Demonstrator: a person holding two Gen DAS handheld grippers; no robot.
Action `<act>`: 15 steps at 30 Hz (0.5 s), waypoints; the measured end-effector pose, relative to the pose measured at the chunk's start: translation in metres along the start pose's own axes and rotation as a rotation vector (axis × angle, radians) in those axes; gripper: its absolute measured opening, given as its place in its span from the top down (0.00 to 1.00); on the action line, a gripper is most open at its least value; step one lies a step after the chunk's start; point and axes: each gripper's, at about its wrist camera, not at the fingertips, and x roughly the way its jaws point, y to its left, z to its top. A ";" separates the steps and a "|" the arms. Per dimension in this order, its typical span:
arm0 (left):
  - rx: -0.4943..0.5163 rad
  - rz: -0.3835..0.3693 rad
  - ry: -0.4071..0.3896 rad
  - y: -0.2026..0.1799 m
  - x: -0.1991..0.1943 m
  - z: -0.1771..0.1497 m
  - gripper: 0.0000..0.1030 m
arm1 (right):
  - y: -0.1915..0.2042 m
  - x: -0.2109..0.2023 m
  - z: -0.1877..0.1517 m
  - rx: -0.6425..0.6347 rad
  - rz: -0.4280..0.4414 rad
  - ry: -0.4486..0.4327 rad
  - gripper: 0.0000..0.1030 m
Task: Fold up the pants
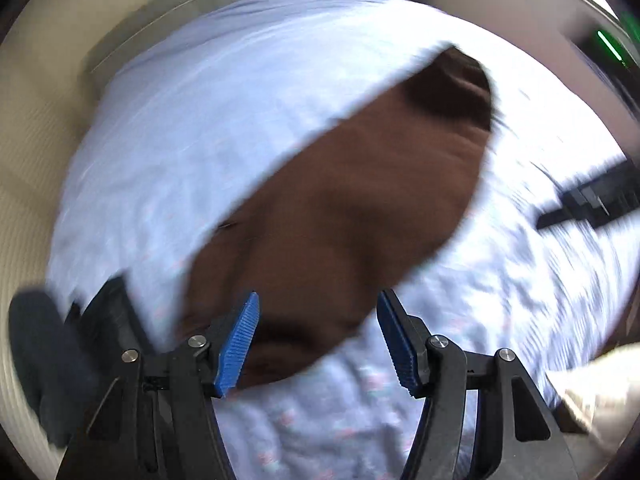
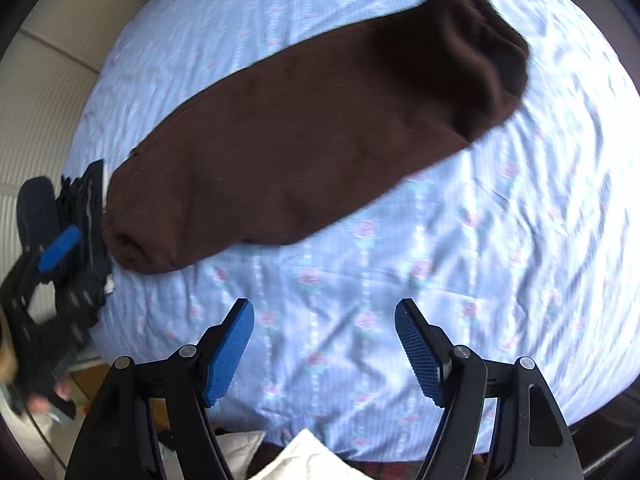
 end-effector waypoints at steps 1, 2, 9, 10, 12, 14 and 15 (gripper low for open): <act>0.054 0.000 -0.004 -0.015 0.006 0.000 0.43 | -0.006 0.000 -0.001 0.012 -0.005 0.003 0.28; 0.104 0.005 -0.003 -0.026 0.019 0.005 0.47 | -0.013 0.000 -0.004 0.029 -0.005 0.005 0.28; 0.427 0.111 0.016 -0.080 0.079 0.016 0.54 | -0.040 0.007 -0.026 0.081 -0.005 0.038 0.28; 0.468 0.130 0.014 -0.082 0.086 0.015 0.54 | -0.042 0.010 -0.029 0.086 -0.004 0.046 0.28; 0.523 0.148 0.035 -0.088 0.102 0.016 0.59 | -0.048 0.014 -0.034 0.095 0.003 0.063 0.28; 0.545 0.159 0.065 -0.086 0.113 0.019 0.75 | -0.049 0.018 -0.037 0.096 0.009 0.077 0.28; 0.533 0.143 0.080 -0.082 0.114 0.024 0.78 | -0.050 0.019 -0.038 0.093 0.014 0.080 0.28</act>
